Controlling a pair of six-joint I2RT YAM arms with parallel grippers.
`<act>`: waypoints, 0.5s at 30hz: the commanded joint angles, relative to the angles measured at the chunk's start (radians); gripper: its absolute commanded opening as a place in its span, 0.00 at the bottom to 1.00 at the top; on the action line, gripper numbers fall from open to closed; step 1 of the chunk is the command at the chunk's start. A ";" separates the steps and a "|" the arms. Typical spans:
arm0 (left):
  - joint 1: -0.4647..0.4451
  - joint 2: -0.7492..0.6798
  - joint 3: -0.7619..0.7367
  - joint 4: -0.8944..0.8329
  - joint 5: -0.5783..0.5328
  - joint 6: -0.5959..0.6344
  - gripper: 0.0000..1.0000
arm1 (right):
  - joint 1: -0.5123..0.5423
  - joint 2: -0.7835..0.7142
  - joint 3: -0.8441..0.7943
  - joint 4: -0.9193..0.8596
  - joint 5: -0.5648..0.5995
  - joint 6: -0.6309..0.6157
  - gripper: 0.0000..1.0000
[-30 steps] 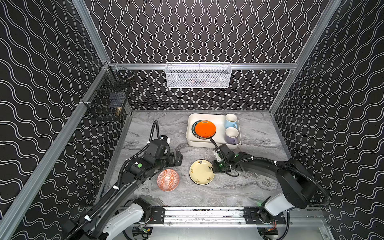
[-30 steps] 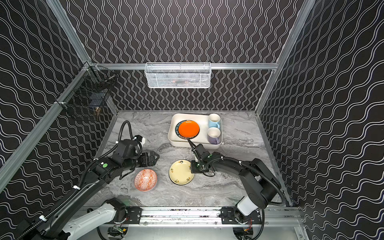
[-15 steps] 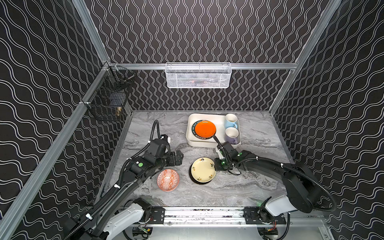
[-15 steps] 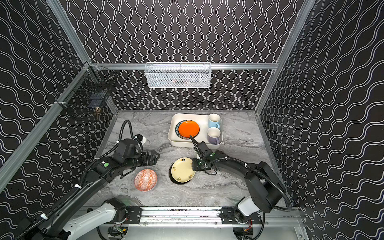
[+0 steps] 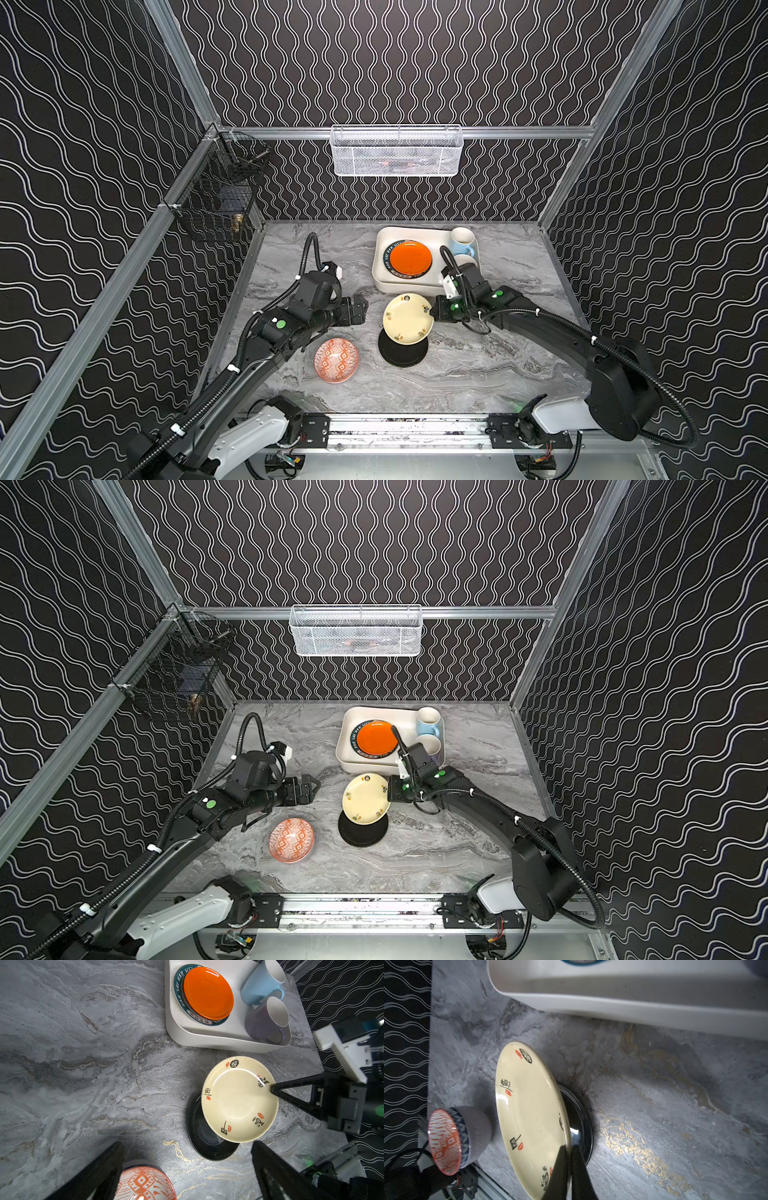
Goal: Place the mixed dishes into the plastic bin
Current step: 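Carry the cream plate into the bin and lay it on the orange plate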
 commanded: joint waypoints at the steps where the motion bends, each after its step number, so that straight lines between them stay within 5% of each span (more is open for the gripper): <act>1: 0.000 0.015 0.023 0.011 -0.017 0.034 0.99 | -0.043 0.003 0.060 -0.007 -0.041 -0.020 0.00; 15: 0.000 0.189 0.166 0.024 -0.027 0.105 0.99 | -0.239 0.344 0.425 0.017 -0.098 -0.056 0.00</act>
